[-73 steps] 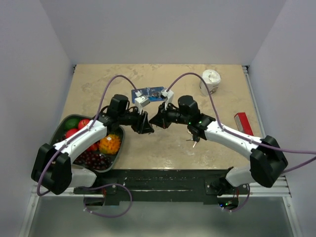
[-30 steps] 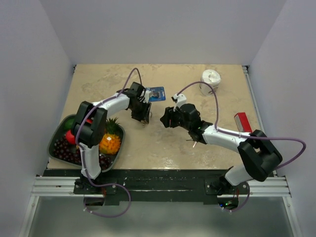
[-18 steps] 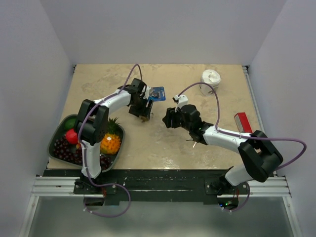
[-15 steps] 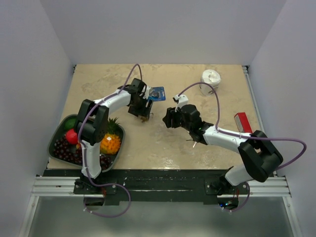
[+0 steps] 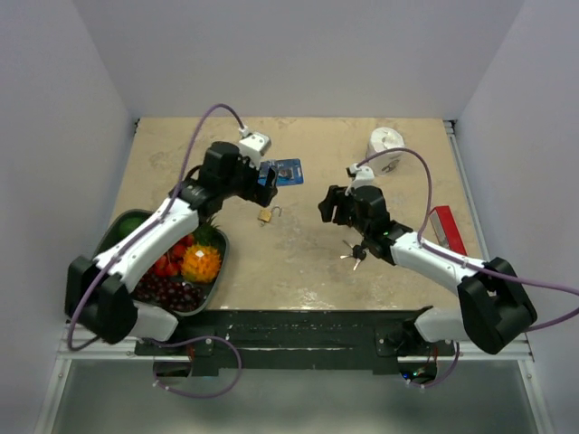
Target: Unlock with the key
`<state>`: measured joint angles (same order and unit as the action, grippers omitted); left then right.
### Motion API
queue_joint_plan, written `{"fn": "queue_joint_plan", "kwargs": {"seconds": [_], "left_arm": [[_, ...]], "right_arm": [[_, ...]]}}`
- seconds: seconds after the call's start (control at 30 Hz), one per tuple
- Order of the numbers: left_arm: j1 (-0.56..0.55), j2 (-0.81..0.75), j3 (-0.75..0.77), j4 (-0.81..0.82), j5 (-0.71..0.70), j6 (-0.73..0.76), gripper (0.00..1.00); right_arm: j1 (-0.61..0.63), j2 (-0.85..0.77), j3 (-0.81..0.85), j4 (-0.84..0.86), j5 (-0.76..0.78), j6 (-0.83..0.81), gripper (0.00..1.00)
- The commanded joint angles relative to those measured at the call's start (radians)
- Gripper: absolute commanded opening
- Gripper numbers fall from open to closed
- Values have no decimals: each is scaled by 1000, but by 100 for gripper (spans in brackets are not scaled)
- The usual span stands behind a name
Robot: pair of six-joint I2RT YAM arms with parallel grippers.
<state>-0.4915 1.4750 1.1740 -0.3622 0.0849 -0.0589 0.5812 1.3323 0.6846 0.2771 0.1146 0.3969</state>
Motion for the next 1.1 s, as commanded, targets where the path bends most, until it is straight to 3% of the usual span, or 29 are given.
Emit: {"fn": "queue_joint_plan", "kwargs": {"seconds": [0.0, 0.6, 1.07], "left_arm": [[2, -168, -94, 226, -46, 4, 100], [2, -278, -142, 244, 18, -94, 100], [2, -308, -149, 256, 61, -110, 99]], "right_arm": [[-61, -41, -10, -162, 108, 103, 64], [-107, -73, 55, -556, 232, 289, 67], [-119, -94, -3, -609, 205, 362, 62]]}}
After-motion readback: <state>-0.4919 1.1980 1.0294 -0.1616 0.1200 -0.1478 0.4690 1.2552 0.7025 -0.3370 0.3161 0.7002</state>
